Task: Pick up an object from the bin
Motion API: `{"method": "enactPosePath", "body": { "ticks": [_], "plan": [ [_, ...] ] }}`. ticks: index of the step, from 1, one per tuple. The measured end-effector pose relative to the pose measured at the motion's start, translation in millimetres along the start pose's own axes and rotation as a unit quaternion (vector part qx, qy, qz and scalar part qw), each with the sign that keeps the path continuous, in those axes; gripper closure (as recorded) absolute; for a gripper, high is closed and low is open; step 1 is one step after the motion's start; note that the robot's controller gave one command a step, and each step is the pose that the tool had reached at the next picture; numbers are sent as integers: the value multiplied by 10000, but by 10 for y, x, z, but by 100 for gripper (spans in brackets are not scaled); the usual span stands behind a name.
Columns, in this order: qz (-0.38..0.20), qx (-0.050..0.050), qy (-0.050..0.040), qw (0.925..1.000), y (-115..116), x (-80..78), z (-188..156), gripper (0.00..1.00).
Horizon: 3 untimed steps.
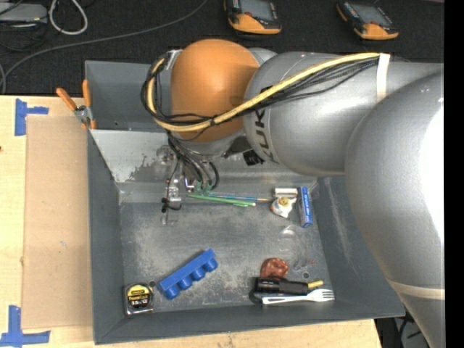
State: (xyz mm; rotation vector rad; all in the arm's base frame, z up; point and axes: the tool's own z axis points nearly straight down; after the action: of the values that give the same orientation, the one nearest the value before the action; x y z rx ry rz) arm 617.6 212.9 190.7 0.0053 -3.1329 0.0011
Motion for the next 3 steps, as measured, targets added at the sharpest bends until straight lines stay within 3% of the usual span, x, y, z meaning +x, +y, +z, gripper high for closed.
{"method": "enactPosePath", "body": {
  "ticks": [1, 2, 3],
  "plan": [
    [23, -8, -38, 10000, -11, -19, -49, 0],
    [-1157, -7, -56, 9933, -275, 284, 504, 0],
    [-1762, -1, -32, 9843, -494, 718, 531, 0]
  ]
}}
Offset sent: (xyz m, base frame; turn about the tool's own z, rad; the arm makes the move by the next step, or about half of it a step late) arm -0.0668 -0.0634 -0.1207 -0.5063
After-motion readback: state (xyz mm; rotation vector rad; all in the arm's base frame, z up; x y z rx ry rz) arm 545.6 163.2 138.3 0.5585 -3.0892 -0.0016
